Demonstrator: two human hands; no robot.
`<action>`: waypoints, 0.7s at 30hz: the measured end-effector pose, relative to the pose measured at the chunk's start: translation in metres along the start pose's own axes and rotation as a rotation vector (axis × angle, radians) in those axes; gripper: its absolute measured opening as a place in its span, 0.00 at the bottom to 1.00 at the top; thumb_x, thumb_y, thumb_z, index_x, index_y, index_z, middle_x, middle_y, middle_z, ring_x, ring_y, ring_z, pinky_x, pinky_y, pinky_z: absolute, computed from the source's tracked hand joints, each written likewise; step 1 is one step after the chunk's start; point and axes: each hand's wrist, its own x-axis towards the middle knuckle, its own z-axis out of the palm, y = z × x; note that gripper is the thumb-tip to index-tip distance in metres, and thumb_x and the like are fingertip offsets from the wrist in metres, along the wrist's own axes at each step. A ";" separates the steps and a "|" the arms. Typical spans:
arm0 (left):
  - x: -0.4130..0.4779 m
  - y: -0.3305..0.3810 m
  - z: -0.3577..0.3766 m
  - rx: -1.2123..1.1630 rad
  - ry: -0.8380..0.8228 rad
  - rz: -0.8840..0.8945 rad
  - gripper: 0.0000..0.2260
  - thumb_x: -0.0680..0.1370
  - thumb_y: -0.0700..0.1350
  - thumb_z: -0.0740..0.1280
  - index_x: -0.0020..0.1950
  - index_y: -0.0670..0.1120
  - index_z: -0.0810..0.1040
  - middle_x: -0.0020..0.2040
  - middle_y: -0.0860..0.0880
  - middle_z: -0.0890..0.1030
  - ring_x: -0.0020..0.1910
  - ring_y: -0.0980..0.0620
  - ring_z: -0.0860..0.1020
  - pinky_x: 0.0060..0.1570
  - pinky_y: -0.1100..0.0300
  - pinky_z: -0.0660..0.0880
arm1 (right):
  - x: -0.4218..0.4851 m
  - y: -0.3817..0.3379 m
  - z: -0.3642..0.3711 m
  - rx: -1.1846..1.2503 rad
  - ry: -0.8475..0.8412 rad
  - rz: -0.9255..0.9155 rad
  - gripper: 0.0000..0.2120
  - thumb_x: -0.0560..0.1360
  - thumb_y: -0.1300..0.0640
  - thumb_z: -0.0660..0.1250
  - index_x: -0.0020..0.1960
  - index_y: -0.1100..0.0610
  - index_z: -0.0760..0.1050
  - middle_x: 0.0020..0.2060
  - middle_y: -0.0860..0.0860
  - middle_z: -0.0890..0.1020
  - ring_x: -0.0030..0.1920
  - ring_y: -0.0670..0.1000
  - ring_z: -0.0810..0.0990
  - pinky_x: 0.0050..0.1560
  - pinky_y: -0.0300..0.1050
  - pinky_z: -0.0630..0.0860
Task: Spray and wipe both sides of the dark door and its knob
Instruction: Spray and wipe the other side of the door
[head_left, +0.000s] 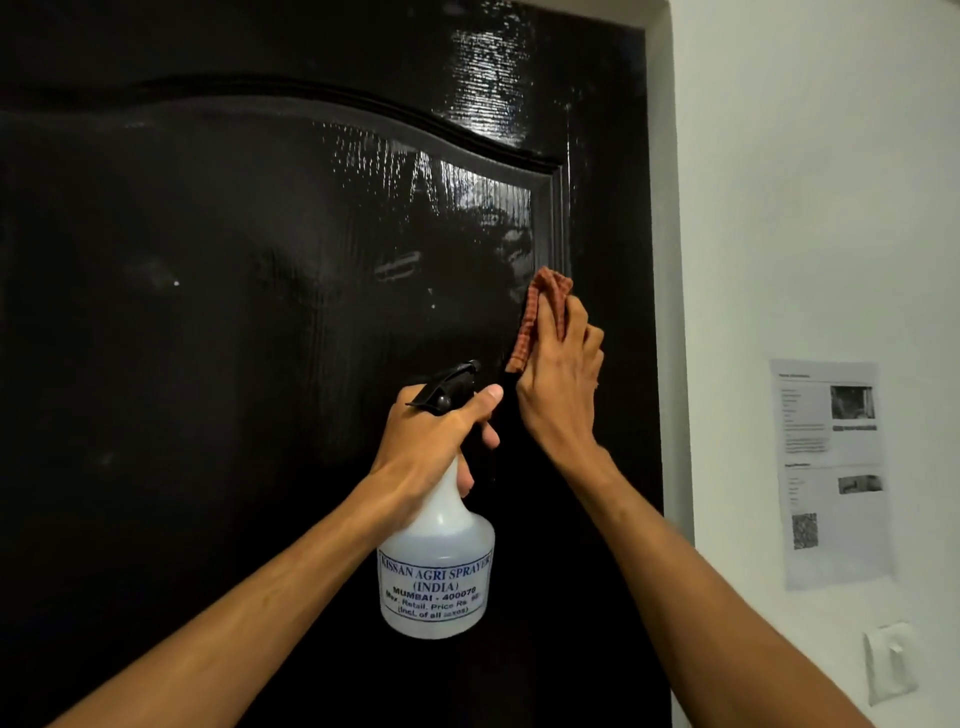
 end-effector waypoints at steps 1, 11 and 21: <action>0.004 0.003 -0.001 0.000 0.001 0.006 0.16 0.81 0.54 0.72 0.45 0.41 0.83 0.41 0.42 0.87 0.23 0.45 0.74 0.32 0.55 0.75 | 0.003 -0.004 0.002 0.009 0.010 -0.003 0.30 0.82 0.53 0.58 0.82 0.54 0.55 0.78 0.57 0.59 0.66 0.57 0.63 0.65 0.53 0.67; 0.044 0.044 -0.017 0.001 0.009 0.033 0.15 0.79 0.53 0.74 0.46 0.41 0.83 0.41 0.40 0.87 0.23 0.45 0.73 0.31 0.56 0.74 | 0.109 -0.028 0.004 0.092 0.095 -0.020 0.26 0.82 0.55 0.56 0.80 0.56 0.60 0.74 0.58 0.64 0.62 0.59 0.66 0.64 0.55 0.66; 0.104 0.087 -0.022 0.047 0.058 0.053 0.21 0.78 0.55 0.75 0.56 0.38 0.81 0.42 0.40 0.88 0.21 0.48 0.74 0.26 0.59 0.73 | 0.149 -0.034 0.007 0.125 0.130 -0.067 0.23 0.82 0.54 0.57 0.77 0.56 0.64 0.71 0.58 0.66 0.62 0.59 0.66 0.62 0.51 0.65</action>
